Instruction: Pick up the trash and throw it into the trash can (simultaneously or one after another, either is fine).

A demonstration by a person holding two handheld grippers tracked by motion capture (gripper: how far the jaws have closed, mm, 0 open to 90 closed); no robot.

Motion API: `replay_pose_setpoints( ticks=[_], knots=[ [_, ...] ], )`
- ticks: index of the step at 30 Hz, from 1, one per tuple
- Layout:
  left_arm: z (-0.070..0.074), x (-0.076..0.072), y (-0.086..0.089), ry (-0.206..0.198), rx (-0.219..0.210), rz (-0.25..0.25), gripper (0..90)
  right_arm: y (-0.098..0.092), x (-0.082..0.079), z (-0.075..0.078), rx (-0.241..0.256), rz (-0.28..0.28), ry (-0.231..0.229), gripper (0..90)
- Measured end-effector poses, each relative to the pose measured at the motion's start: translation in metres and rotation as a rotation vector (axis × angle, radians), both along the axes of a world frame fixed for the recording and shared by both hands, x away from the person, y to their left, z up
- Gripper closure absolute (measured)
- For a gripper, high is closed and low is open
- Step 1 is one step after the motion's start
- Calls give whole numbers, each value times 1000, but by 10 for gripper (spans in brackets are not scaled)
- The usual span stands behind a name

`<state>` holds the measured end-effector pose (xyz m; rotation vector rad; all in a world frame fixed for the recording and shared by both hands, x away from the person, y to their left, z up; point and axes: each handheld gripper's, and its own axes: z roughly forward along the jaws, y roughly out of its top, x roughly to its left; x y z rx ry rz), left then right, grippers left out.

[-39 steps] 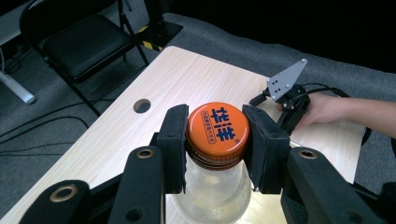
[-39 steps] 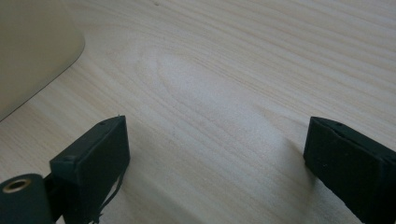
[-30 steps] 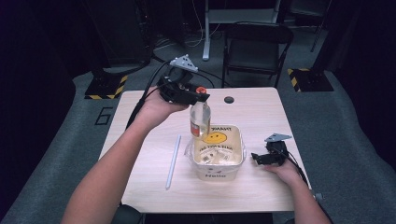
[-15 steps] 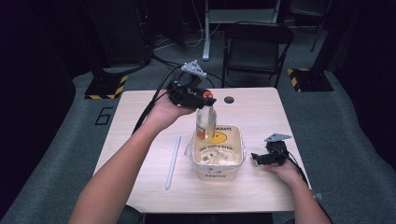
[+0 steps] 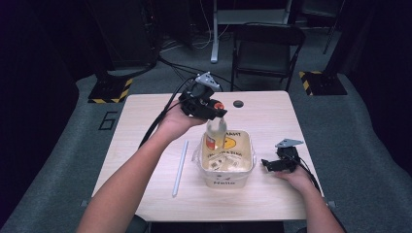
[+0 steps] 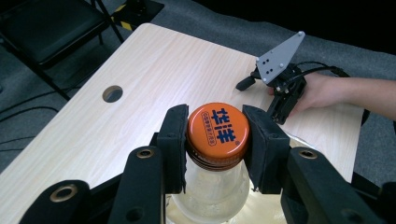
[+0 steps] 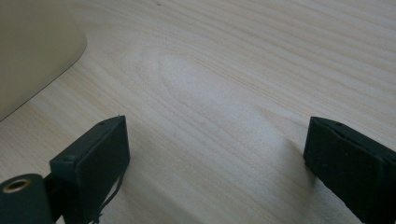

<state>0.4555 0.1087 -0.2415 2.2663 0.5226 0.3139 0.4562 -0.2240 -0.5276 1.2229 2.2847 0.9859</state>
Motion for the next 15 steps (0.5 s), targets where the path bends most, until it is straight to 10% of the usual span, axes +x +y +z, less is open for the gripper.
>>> replay_pose_setpoints(
  ticks=[15],
  knots=[
    [-30,4,-1,31,47,10,624,0,0,0,0,2,1,62]
  ],
)
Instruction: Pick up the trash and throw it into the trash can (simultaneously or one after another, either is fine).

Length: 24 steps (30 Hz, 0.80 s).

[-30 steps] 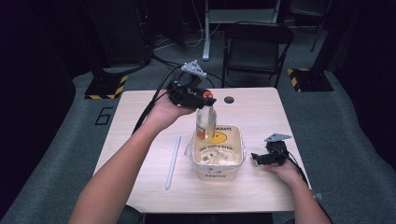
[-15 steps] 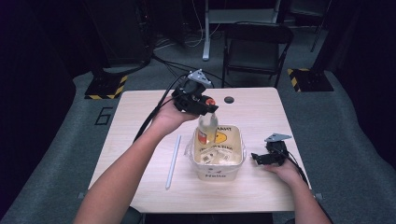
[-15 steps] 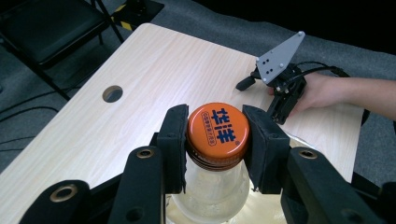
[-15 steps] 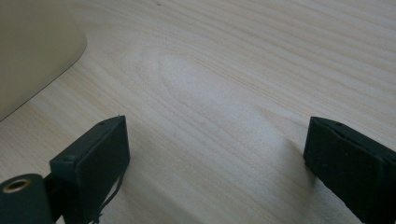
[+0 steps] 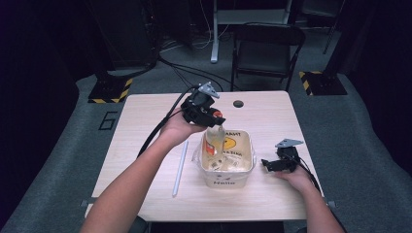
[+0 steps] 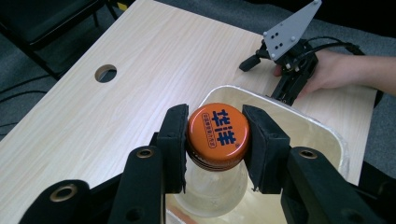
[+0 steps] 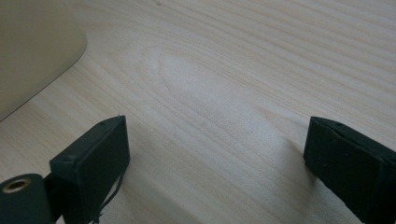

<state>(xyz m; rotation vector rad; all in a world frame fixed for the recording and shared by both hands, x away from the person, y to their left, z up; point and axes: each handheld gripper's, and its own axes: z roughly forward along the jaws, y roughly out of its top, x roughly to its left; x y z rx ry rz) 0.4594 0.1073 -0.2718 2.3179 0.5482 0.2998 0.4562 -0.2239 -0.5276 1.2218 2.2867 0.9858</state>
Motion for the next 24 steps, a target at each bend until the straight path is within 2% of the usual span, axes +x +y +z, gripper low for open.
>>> replay_pose_setpoints(
  ticks=[17,24],
  knots=[
    [-42,9,4,63,-9,27,623,0,0,0,1,-1,1,62],
    [-55,13,6,77,-6,38,622,0,0,0,0,0,0,62]
  ],
)
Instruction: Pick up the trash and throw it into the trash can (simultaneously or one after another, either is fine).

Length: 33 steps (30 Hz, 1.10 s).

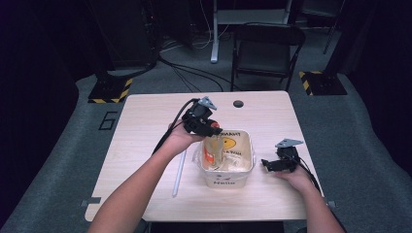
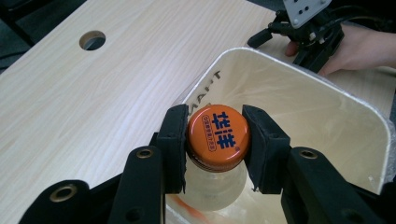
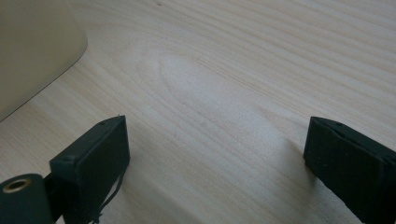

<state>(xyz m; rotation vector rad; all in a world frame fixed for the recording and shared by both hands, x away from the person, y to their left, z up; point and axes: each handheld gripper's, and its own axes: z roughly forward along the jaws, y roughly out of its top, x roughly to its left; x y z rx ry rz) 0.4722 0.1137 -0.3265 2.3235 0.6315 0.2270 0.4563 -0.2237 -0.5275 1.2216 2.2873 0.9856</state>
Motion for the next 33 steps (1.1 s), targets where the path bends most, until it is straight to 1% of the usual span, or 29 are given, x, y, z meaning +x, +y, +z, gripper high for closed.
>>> replay_pose_setpoints(
  ticks=[1,2,8,9,11,13,15,19,26,28,29,30,33],
  knots=[
    [-2,0,0,0,5,0,622,0,0,0,0,0,0,62],
    [-3,0,2,-2,-7,0,622,0,0,0,0,-1,0,61],
    [-4,0,3,-5,-19,0,615,0,0,0,0,0,0,61],
    [-3,0,4,-11,-28,1,593,0,0,0,0,-1,1,62],
    [0,-1,5,-7,-54,7,553,0,0,0,0,-1,0,62],
    [3,-3,7,-12,-60,13,511,0,0,0,0,-1,1,62],
    [6,-6,10,-21,-63,15,495,0,0,0,0,0,0,62],
    [11,-13,22,-47,-88,32,476,0,0,0,0,0,0,62],
    [16,-26,46,-77,-106,72,479,0,0,0,0,-1,1,62],
    [16,-30,52,-88,-106,86,480,0,0,0,0,-1,1,62],
    [16,-31,55,-85,-99,90,480,0,0,0,0,-2,1,61],
    [15,-33,58,-95,-88,95,480,0,0,0,0,-3,1,61],
    [13,-36,65,-99,-90,109,481,0,0,0,1,-3,1,62]
  ],
)
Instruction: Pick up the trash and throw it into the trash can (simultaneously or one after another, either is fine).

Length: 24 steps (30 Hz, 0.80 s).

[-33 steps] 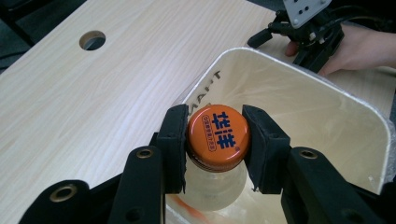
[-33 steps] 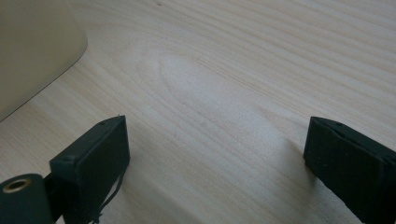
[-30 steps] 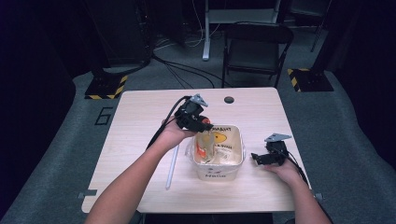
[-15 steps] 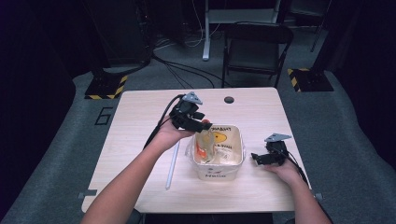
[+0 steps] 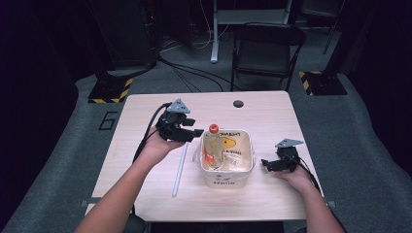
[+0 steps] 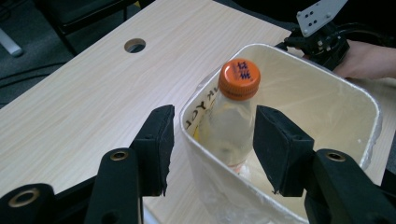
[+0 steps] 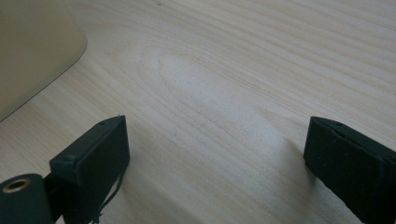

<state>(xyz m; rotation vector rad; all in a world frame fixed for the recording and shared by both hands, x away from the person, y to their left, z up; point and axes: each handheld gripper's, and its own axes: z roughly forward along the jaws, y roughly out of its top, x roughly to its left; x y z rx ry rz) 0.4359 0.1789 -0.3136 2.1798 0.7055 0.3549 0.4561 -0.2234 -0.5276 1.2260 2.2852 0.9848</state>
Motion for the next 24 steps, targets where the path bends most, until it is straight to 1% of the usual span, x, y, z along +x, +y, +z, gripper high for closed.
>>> replay_pose_setpoints(
  ticks=[2,3,5,7,10,14,16,19,22,24],
  knots=[
    [-3,-1,6,11,-10,17,485,0,0,0,-1,0,-1,61],
    [-5,-1,9,25,3,27,488,0,0,0,-1,0,-1,62],
    [-7,-1,12,26,27,34,492,0,0,0,-1,0,-1,62],
    [-8,-3,14,35,36,36,502,0,0,0,-1,0,-1,61],
    [-7,-4,15,17,48,36,518,0,0,0,-1,0,-1,61],
    [-4,-6,18,1,28,45,533,0,0,0,-1,0,-1,62],
    [-4,-7,21,-5,29,52,536,0,0,0,-1,0,-1,62],
    [-8,-9,25,-8,36,65,545,0,0,0,-1,0,0,62],
    [-14,-8,31,2,24,85,555,0,0,0,-1,1,-1,62],
    [-19,-9,33,3,23,91,559,0,0,0,-2,1,-1,62]
  ],
)
